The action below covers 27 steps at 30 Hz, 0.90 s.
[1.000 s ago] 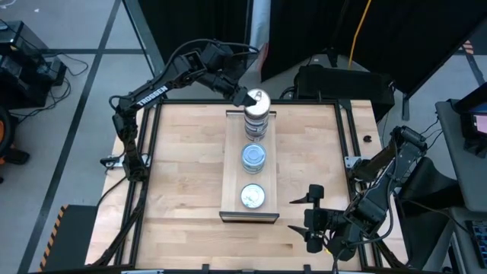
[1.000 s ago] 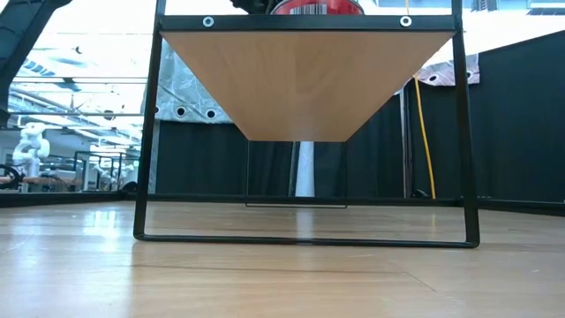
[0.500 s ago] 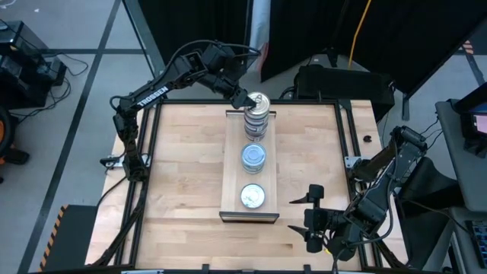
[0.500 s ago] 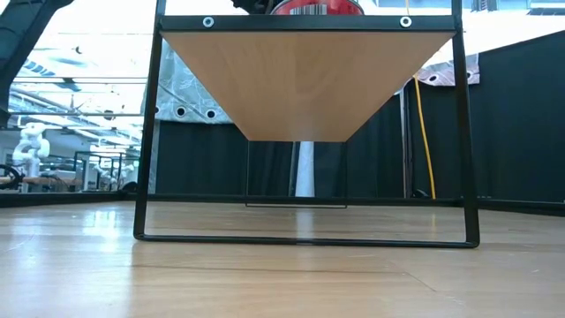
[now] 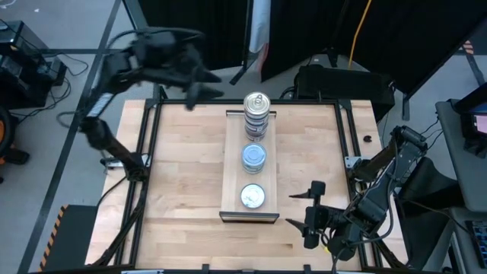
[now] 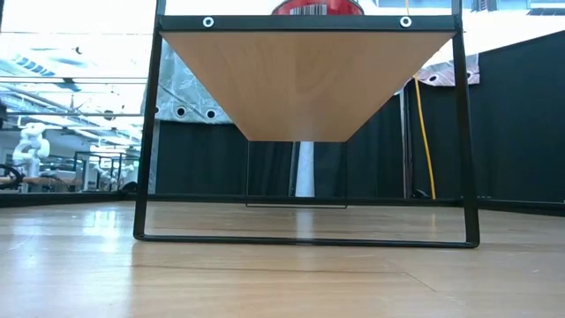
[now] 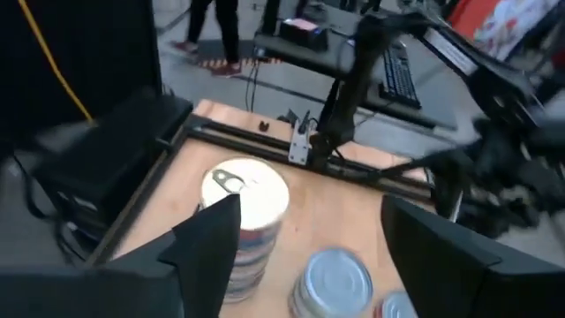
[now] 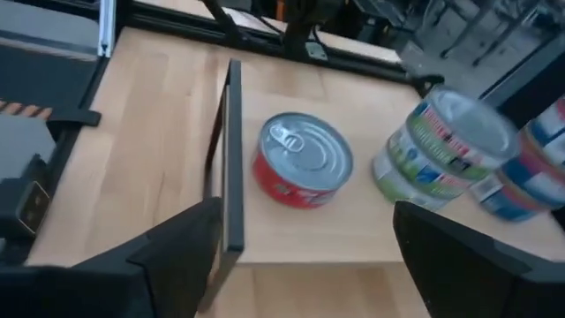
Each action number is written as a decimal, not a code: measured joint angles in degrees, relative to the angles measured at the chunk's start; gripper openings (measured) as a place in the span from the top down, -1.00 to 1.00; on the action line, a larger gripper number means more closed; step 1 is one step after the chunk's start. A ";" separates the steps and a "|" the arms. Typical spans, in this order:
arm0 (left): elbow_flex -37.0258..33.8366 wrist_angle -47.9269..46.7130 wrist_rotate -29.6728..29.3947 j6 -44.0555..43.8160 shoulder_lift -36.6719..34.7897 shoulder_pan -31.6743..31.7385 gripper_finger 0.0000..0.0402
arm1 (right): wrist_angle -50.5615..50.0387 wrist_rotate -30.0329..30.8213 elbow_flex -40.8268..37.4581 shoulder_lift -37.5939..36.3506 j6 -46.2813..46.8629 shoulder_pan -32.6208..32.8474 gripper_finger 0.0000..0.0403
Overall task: Stack canned seafood by type on shelf
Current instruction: Return to Home Position
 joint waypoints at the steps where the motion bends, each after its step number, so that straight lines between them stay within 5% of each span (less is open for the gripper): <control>1: 0.00 -1.03 -0.99 1.50 -1.38 -1.03 -0.31 | 0.09 0.20 0.00 -0.32 -1.26 -0.01 -0.62; 9: -0.30 -4.90 -8.95 8.68 -7.67 -12.24 0.38 | 2.54 -0.25 0.00 -13.18 -14.89 -1.49 -0.34; 13: -5.89 -0.27 -9.62 10.88 -8.98 -16.87 0.76 | 2.75 -3.60 0.04 -20.83 -21.56 -1.34 -0.10; 16: -13.69 6.20 -11.80 11.96 -9.36 -19.95 0.96 | 2.84 -4.18 -2.36 -25.35 -23.87 -0.92 0.14; 20: -28.62 21.34 -14.23 13.39 -11.61 -22.67 0.96 | 7.41 -3.21 -12.19 -31.51 -24.39 -0.75 0.55; 24: -44.59 35.27 -16.13 13.95 -15.54 -24.81 0.98 | 24.20 -1.48 -26.35 -37.45 -29.79 -0.81 0.94; 27: -55.46 43.25 -18.06 13.61 -20.42 -27.06 0.98 | 40.08 -1.78 -36.32 -40.85 -36.08 -0.76 0.95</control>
